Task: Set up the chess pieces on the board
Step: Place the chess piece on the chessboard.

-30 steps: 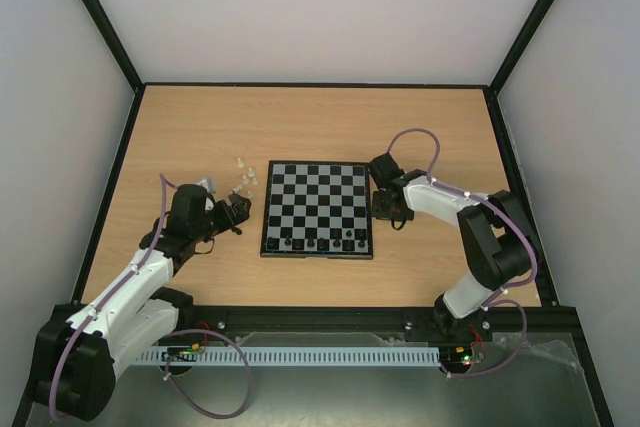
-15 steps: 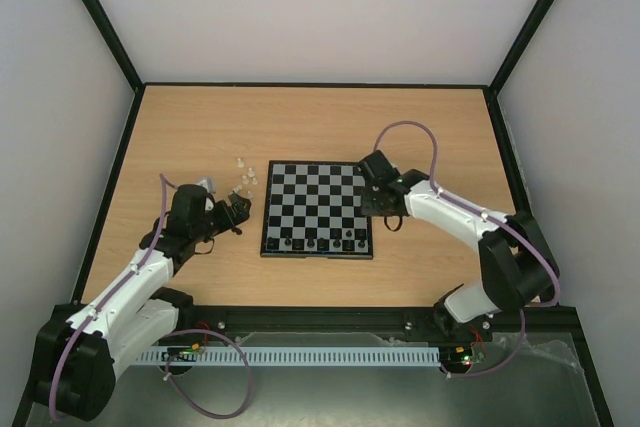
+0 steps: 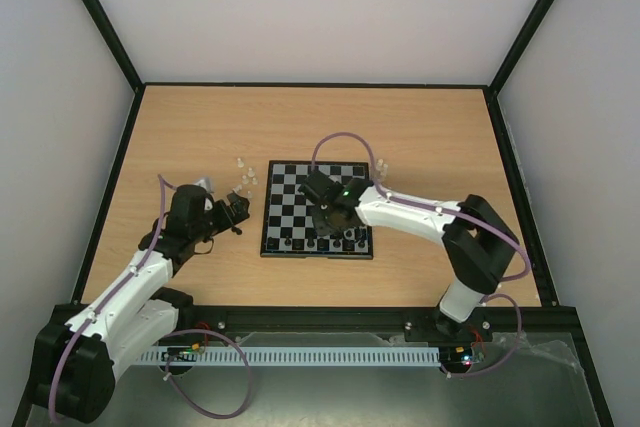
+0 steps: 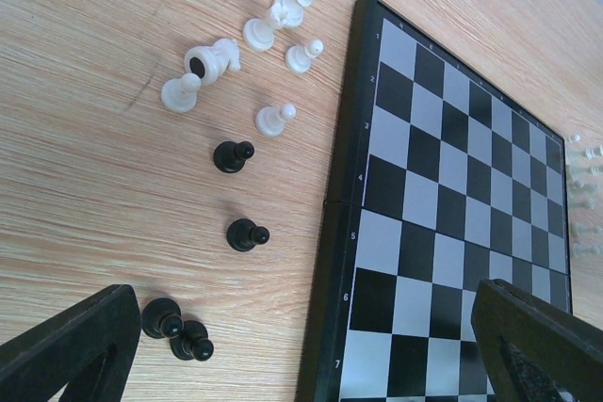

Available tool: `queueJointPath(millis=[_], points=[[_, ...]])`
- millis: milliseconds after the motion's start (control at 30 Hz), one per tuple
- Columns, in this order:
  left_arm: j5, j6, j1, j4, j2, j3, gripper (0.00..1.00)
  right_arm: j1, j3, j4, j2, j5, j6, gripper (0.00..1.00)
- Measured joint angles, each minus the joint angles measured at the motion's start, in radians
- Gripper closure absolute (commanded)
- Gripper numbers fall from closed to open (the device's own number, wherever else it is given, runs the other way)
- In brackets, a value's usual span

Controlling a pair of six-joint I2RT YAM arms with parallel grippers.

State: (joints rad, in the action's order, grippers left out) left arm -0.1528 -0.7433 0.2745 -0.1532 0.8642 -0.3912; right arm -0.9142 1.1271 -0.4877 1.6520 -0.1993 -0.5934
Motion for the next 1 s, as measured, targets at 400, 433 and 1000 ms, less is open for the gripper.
queueJointPath(millis=[400,433,1000], points=[[0.005,-0.001,0.0,-0.016,-0.001,0.0,0.01,-0.054,0.019,-0.009,0.089,-0.006,-0.021,0.97],[0.005,-0.001,0.0,-0.016,-0.001,0.0,0.01,-0.054,0.023,-0.008,0.093,-0.007,-0.022,0.97],[0.011,0.0,0.0,-0.018,0.0,0.0,0.01,-0.054,0.045,-0.005,0.136,-0.011,-0.021,0.86]])
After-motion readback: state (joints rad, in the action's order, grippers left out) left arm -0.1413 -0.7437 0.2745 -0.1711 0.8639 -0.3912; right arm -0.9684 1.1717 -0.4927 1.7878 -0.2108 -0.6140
